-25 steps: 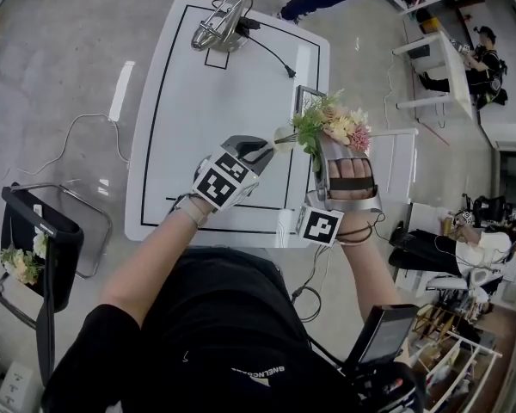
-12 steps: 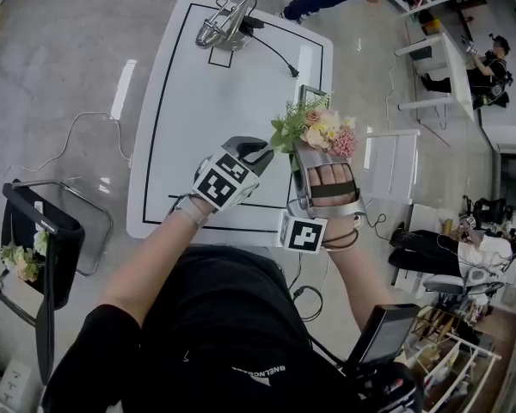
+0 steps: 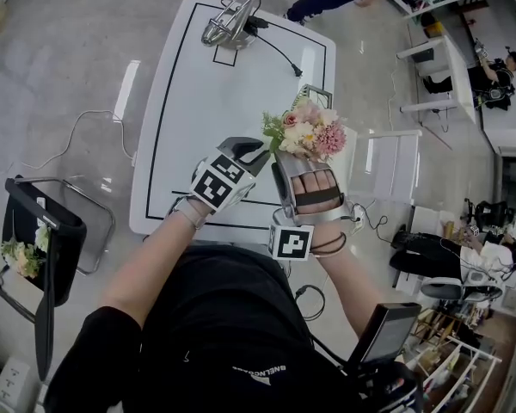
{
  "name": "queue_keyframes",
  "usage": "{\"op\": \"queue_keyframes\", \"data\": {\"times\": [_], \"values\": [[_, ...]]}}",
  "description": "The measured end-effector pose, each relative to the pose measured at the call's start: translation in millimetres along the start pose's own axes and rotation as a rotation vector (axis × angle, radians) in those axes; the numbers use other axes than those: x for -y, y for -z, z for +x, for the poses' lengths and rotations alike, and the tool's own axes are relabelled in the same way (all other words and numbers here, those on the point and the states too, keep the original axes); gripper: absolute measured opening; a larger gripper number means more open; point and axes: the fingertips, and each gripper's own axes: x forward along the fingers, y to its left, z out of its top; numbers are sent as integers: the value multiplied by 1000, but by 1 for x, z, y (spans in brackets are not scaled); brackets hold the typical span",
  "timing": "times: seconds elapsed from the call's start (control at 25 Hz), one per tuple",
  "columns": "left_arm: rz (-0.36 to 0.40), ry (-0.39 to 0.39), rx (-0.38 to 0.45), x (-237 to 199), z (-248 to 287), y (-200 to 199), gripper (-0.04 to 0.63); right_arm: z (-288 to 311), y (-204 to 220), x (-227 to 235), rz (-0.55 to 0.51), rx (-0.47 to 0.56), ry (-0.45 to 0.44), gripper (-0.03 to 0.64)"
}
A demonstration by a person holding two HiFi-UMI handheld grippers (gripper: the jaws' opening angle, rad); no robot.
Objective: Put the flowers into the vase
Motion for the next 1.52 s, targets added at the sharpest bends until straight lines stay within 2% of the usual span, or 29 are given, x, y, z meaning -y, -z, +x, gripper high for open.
{"op": "queue_keyframes", "data": {"times": [0.4,0.56,0.72,1.04,1.12,1.2,1.28,1.52], "values": [[-9,-28,-2,2,-20,18,69,-12,-28,-16,38,45,-19,235],[-21,-56,25,1,-35,19,69,-16,-34,-10,110,70,-8,235],[-53,-100,79,-1,-64,16,69,-20,-42,-1,243,115,-20,235],[13,-215,144,10,-145,1,66,-35,-70,24,599,293,-92,229],[27,-235,167,17,-162,-3,47,-43,-77,36,674,343,-85,194],[28,-258,203,22,-180,-10,23,-50,-83,48,741,389,-67,123],[18,-289,245,27,-199,-15,6,-57,-89,57,803,435,-62,81],[4,-375,325,36,-248,-20,6,-67,-114,63,986,600,-114,48]]}}
